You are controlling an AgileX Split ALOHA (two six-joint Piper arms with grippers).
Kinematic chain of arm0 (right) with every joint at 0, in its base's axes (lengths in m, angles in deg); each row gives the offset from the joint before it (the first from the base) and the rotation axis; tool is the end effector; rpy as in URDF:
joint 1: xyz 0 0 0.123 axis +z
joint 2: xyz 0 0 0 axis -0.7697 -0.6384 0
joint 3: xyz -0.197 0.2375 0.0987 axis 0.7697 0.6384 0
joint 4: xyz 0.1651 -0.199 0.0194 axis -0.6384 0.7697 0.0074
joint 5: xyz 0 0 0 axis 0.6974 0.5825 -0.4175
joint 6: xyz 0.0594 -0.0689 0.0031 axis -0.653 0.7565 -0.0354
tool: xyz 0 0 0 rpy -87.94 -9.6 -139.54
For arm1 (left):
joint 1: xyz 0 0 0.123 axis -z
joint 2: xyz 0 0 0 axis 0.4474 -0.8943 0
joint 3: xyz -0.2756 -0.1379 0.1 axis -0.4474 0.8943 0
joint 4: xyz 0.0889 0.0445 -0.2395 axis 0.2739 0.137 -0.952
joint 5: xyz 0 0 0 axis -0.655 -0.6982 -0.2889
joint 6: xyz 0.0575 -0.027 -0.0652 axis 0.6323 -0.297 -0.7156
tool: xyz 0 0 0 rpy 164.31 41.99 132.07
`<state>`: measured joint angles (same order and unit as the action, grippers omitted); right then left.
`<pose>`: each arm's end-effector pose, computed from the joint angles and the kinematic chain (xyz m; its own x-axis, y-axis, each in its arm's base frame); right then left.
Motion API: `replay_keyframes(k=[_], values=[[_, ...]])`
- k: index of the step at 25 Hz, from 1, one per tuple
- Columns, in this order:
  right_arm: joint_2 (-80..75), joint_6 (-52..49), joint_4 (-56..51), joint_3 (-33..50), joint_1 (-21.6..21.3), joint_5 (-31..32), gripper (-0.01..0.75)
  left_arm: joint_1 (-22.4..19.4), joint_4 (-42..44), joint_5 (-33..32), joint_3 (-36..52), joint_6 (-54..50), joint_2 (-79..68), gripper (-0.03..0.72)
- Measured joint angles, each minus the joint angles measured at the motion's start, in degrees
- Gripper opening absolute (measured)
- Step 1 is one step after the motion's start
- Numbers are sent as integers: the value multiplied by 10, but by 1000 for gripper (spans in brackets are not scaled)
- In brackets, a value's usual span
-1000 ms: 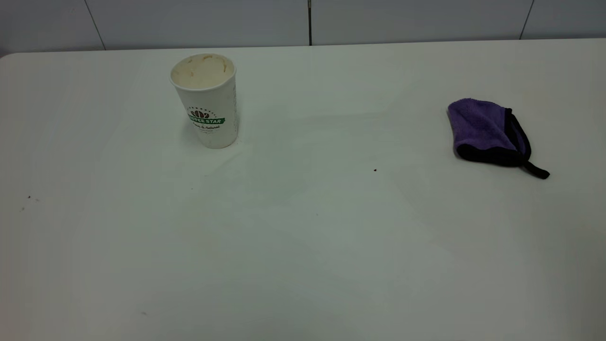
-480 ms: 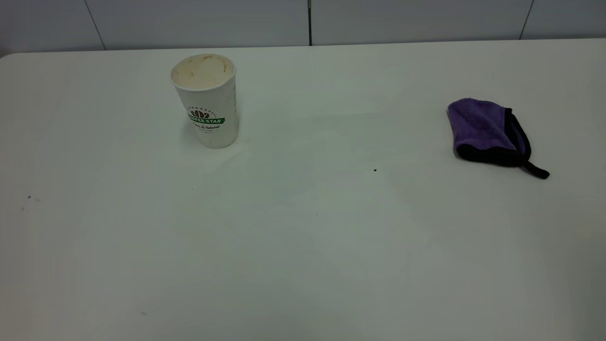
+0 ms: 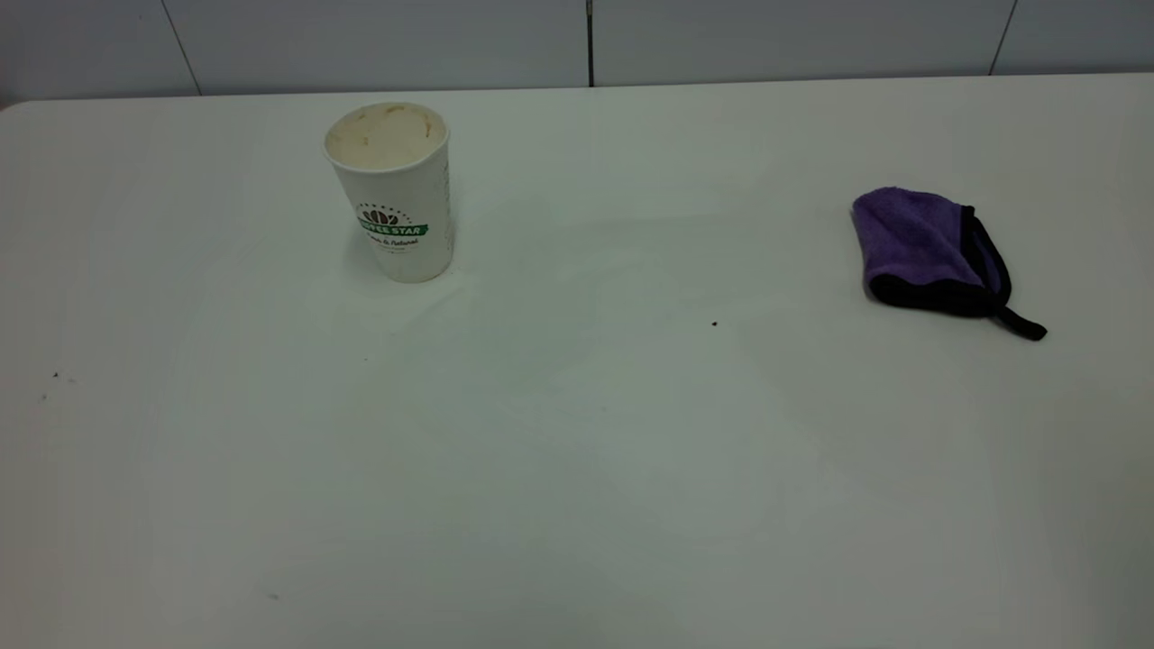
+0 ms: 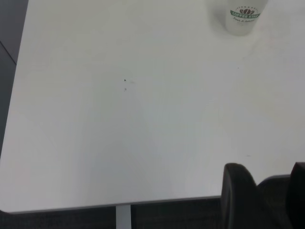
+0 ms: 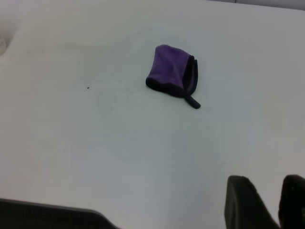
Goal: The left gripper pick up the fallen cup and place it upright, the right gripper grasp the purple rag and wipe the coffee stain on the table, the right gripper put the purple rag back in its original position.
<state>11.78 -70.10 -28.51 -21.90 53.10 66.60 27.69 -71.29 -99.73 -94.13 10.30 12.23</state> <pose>-0.0399 0.0036 0.2698 -0.5021 -0.0788 -0.8612 -0.1274 0.9917 -0.0165 -0.0418 -0.0001 0.2727 -0.4983 0.0499 -0.8656 0.0481 0.9984 0.0299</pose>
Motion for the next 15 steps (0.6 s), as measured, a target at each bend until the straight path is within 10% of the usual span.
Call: replay_keyframes(k=[15], values=[[0,0,0,0,0,0,227,0,0,0,0,1,0,269]])
